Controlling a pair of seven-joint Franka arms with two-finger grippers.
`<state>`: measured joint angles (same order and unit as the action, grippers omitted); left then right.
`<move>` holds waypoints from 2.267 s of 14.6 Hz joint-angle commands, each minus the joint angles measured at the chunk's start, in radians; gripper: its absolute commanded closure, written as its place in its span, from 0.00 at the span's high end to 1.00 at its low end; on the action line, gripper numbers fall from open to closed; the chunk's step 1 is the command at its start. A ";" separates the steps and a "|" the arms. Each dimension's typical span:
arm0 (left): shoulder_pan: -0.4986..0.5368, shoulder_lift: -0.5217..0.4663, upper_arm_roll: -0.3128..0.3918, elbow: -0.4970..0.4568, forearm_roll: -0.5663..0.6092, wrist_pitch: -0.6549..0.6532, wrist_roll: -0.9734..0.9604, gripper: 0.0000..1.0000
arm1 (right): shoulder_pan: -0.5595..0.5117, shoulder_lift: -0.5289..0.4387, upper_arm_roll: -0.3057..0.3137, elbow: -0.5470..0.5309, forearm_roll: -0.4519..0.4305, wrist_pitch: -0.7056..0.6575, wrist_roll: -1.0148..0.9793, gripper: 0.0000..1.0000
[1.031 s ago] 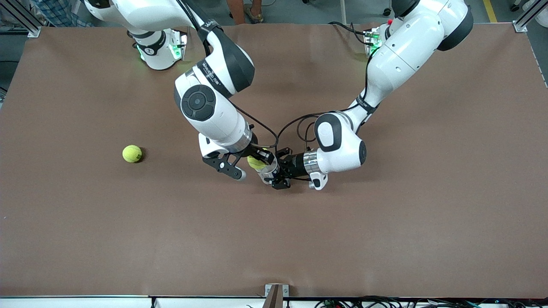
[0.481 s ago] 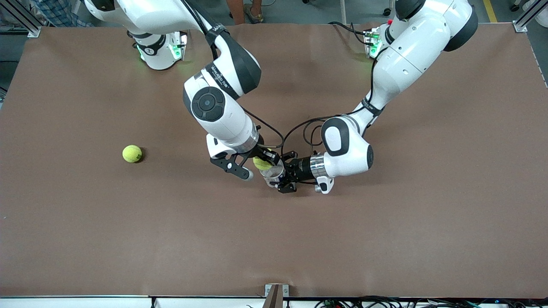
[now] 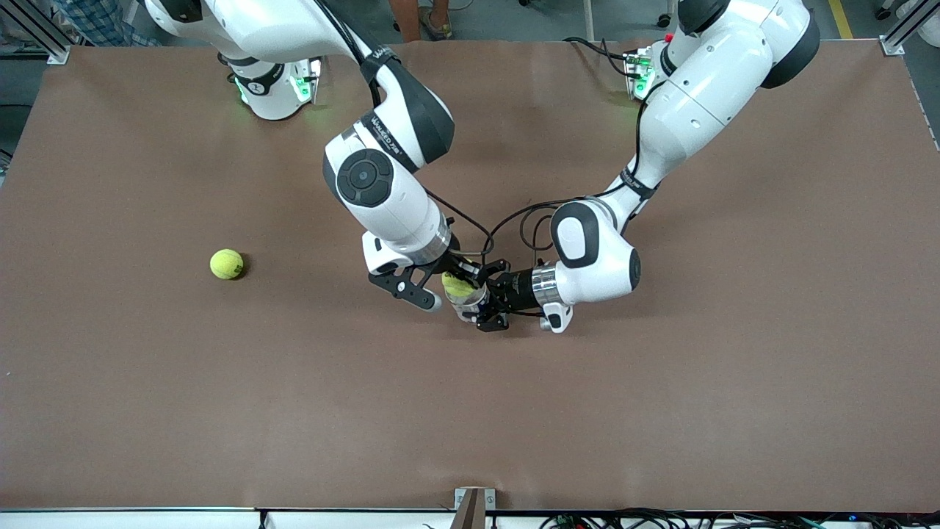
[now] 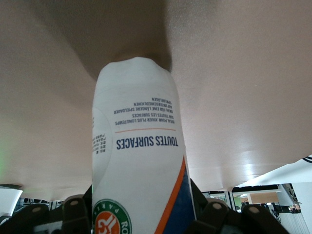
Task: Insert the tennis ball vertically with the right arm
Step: 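Lower the ball into the can opening with the right gripper, then release the ball and move the right gripper to the second ball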
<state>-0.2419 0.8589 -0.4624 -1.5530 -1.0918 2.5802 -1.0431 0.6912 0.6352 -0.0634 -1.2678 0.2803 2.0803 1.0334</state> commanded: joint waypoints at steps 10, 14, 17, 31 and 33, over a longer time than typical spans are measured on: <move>-0.002 -0.021 0.005 -0.018 -0.019 -0.009 0.003 0.69 | -0.028 -0.026 -0.026 0.034 -0.003 -0.072 -0.018 1.00; 0.001 -0.024 0.002 -0.018 -0.046 -0.009 0.021 0.69 | -0.111 -0.107 -0.032 0.025 -0.091 -0.345 -0.269 1.00; 0.000 -0.026 0.001 -0.019 -0.089 -0.009 0.057 0.69 | -0.177 -0.182 -0.032 -0.059 -0.211 -0.466 -0.436 1.00; 0.009 -0.023 -0.005 -0.021 -0.167 -0.008 0.118 0.69 | -0.545 -0.522 -0.032 -0.851 -0.231 -0.009 -1.048 1.00; 0.007 -0.024 -0.005 -0.028 -0.227 -0.008 0.178 0.69 | -0.594 -0.520 -0.032 -0.870 -0.239 0.013 -1.098 1.00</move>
<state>-0.2378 0.8590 -0.4666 -1.5552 -1.2536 2.5802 -0.9251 0.1624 0.1563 -0.1143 -2.0860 0.0604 2.0665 -0.0094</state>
